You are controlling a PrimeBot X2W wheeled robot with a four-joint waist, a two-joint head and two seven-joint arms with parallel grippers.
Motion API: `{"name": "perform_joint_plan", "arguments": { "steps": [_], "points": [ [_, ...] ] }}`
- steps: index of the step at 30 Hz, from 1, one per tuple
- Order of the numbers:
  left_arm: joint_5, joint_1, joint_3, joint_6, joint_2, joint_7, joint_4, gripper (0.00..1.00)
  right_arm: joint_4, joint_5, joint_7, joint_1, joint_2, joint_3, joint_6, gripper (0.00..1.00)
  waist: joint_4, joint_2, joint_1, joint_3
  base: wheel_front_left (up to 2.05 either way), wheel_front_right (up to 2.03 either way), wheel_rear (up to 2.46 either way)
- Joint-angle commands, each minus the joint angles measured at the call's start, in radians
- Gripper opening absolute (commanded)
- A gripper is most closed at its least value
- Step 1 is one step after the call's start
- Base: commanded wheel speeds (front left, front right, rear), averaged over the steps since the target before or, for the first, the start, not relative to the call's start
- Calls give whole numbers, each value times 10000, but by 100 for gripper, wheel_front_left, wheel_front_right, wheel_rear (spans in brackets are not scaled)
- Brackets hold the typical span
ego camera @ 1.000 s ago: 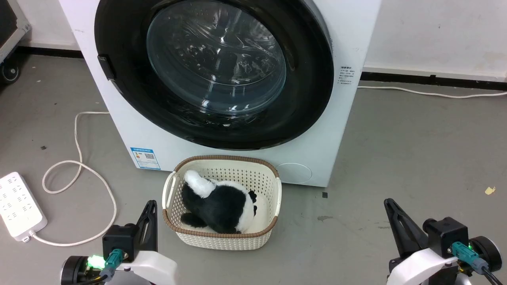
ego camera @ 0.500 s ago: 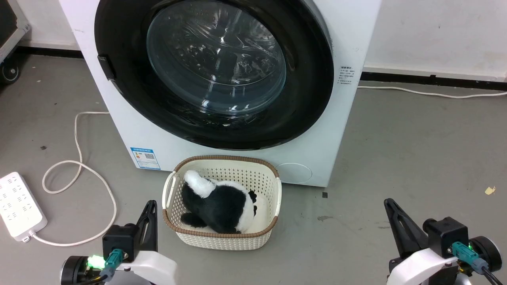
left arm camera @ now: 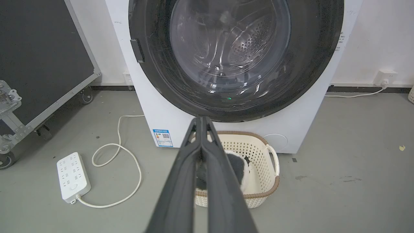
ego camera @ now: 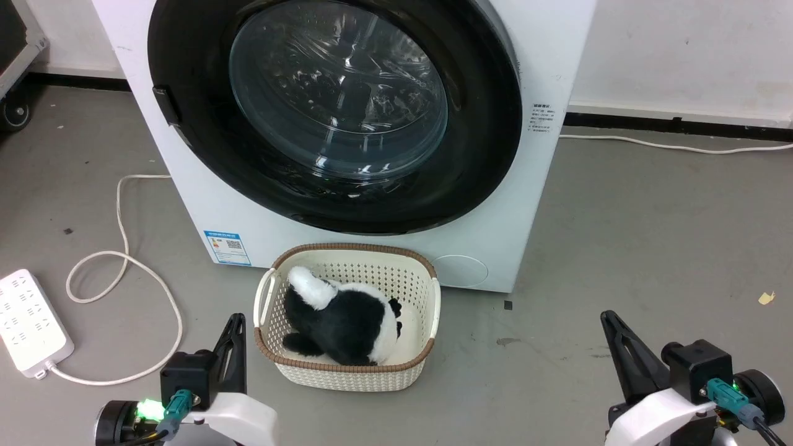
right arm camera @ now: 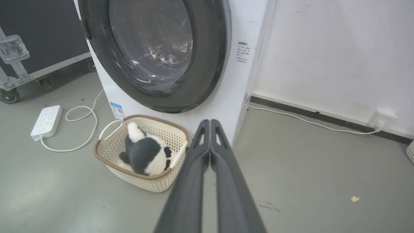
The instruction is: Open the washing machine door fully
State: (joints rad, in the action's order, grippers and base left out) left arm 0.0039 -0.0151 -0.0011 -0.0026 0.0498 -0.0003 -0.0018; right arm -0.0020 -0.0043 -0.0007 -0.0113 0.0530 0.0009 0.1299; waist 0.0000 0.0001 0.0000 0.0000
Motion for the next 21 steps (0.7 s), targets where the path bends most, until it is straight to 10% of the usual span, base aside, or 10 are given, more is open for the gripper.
{"name": "perform_joint_plan", "arguments": {
  "steps": [1,6,7,21],
  "points": [
    [-39,151,11,26,4,3,18,0,20,43,7,113,-28,-9,8,0,0,-1,0,0,0,0,0],
    [-39,151,11,26,4,3,18,0,20,43,7,113,-28,-9,8,0,0,-1,0,0,0,0,0],
    [0,0,0,0,0,-1,0,100,0,3,-1,0,0,-2,0,100,0,-1,0,0,0,0,0],
    [87,40,-121,125,26,-258,84,100,19,87,-257,20,-3,35,1,100,7,-1,0,69,0,0,0]
  ]
}}
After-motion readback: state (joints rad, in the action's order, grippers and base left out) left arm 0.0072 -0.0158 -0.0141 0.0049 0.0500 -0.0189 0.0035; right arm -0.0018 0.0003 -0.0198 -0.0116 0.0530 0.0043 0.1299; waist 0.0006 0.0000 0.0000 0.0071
